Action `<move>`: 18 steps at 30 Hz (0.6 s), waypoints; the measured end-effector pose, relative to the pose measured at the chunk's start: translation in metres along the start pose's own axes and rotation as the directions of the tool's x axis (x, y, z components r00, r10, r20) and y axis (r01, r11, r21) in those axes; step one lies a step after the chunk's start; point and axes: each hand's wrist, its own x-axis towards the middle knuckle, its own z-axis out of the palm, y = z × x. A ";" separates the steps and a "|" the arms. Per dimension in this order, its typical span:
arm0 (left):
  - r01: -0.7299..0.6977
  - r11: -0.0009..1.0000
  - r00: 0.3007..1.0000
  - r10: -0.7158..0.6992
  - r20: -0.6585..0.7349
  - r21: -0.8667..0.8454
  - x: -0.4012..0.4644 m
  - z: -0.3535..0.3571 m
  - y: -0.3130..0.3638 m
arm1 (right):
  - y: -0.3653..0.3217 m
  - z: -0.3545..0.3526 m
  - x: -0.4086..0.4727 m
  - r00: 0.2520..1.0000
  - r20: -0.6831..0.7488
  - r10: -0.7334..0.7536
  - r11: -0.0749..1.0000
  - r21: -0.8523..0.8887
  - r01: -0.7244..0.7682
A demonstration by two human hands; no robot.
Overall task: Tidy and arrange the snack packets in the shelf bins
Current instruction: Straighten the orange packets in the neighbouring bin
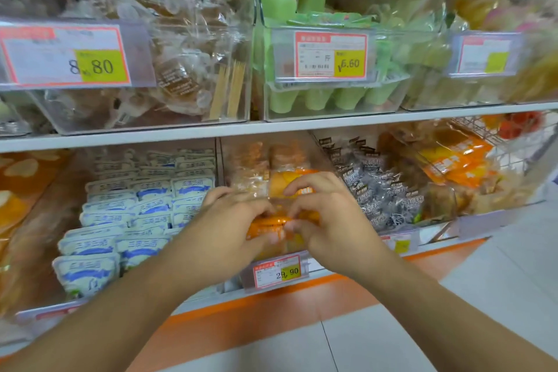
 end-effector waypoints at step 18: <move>0.095 0.747 0.876 -0.376 -0.301 -0.658 -0.029 -0.025 0.018 | -0.040 -0.048 -0.007 0.913 0.096 0.396 0.890 0.206 -0.407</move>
